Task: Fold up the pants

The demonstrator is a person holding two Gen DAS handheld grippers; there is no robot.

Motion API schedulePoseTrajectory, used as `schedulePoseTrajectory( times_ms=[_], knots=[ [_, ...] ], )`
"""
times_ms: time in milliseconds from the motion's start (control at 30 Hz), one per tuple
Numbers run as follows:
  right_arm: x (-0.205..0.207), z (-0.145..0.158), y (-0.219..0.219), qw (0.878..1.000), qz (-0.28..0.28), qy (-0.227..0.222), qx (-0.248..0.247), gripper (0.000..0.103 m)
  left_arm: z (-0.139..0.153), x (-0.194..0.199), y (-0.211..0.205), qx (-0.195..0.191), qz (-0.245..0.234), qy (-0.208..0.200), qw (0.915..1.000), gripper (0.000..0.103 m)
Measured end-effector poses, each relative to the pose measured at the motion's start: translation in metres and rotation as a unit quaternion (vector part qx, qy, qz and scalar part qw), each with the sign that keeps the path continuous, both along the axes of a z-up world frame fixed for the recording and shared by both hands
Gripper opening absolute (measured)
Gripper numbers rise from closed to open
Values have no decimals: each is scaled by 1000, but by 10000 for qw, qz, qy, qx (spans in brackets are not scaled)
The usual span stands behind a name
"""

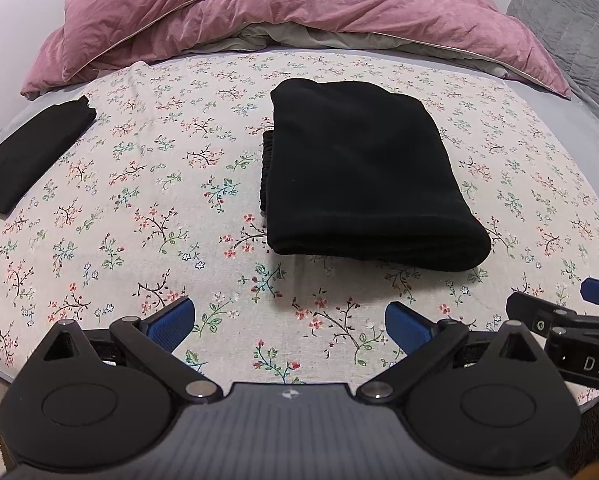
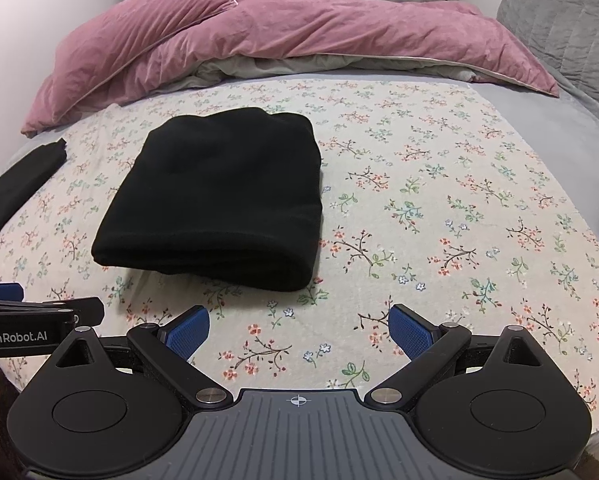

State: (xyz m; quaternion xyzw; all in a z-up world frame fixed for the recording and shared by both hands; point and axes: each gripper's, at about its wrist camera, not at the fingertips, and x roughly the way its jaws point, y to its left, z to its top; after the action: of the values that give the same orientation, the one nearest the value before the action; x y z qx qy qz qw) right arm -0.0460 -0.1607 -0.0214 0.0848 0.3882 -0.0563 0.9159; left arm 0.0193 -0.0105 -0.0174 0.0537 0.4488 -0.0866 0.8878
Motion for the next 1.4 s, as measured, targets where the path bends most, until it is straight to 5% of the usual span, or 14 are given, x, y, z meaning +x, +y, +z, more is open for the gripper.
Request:
schedulePoseTrajectory(
  times_ms=[1400],
  knots=[
    [3, -9, 4, 9999, 32, 130, 21, 98, -9, 3, -1, -28, 30, 171, 9998, 103]
  ],
)
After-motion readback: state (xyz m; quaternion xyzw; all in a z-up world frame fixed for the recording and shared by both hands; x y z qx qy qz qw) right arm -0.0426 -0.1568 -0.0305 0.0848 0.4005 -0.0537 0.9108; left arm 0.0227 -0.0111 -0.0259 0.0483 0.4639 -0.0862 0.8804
